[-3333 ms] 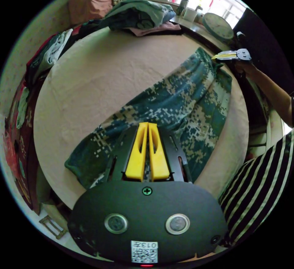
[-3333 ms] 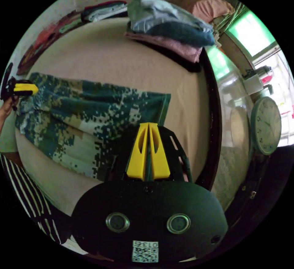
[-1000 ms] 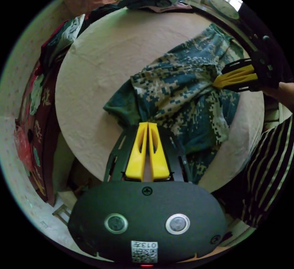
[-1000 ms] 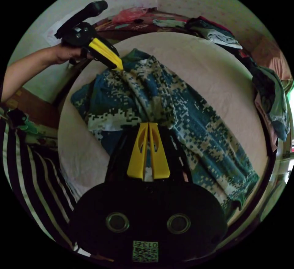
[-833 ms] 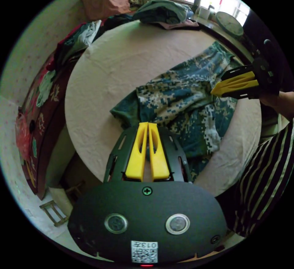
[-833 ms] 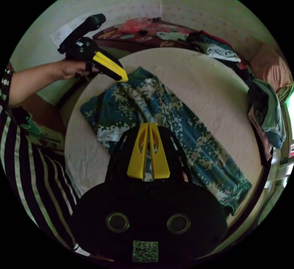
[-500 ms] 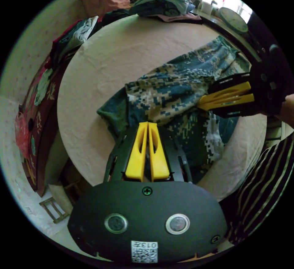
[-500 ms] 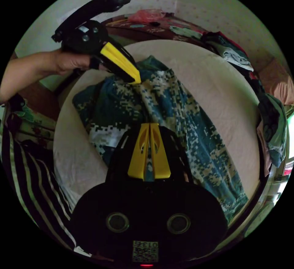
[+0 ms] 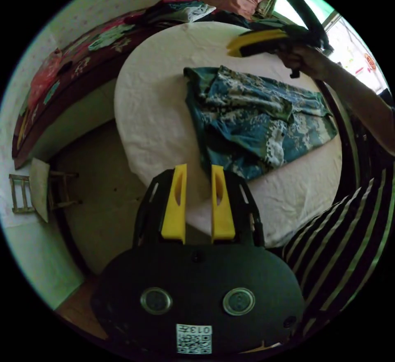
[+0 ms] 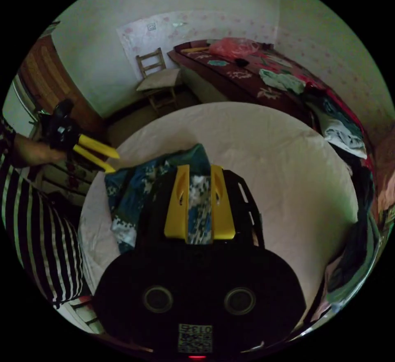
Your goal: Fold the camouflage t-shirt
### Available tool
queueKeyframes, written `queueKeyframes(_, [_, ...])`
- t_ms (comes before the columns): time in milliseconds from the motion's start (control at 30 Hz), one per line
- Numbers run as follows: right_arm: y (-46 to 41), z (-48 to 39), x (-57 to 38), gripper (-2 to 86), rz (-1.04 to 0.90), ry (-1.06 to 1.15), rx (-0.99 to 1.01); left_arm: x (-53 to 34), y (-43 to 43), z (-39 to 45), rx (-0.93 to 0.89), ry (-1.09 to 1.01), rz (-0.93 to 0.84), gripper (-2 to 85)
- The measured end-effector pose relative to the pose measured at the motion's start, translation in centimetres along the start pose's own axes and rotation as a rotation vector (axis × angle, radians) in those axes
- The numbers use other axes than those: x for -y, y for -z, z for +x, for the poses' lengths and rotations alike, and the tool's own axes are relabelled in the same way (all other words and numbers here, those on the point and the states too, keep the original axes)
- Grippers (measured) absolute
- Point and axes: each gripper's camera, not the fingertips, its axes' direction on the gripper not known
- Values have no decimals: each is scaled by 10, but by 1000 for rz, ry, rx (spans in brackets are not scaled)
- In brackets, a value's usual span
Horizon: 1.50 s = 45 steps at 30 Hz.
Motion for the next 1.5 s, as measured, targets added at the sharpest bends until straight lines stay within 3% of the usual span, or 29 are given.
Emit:
queueKeyframes(400, [-78, 28, 47, 87, -246, 134, 84, -3, -27, 11, -99, 66, -12, 102])
queueKeyframes(667, [-72, 24, 24, 19, -252, 200, -2, 7, -32, 36, -41, 29, -42, 20])
queueKeyframes(867, [-26, 44, -21, 7, -109, 148, -10, 8, -8, 56, -86, 73, 44, 9])
queueKeyframes(1133, [98, 95, -172, 5, 117, 83, -58, 37, 26, 162, -276, -81, 167, 8])
queueKeyframes(1500, [180, 179, -439, 7, 82, -121, -215, 137, -34, 416, -394, -466, 174, 8])
